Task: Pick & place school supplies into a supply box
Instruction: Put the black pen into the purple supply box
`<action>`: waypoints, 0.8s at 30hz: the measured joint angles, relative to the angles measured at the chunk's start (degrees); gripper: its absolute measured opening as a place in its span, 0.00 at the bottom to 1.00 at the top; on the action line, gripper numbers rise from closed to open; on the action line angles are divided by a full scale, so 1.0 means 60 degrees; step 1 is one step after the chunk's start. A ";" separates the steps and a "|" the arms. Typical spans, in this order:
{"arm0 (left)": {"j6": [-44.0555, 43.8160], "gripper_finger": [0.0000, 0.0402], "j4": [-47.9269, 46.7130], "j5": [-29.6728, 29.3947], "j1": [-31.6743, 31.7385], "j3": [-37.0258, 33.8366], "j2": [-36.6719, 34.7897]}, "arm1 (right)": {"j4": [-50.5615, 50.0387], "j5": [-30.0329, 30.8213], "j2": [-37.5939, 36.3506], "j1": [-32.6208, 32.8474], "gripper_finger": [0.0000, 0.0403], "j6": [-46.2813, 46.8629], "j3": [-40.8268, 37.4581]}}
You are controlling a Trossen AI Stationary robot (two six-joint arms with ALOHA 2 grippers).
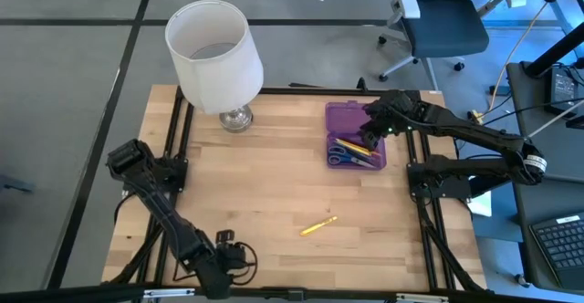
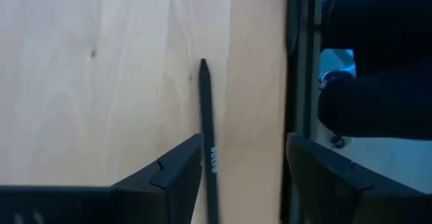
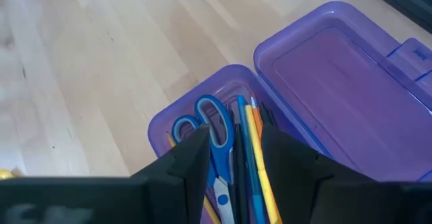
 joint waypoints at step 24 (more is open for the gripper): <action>-0.2744 0.50 -0.3173 0.0920 -0.0953 0.1845 0.2251 | -0.0004 -0.0011 0.0000 0.0000 0.35 0.0244 0.0000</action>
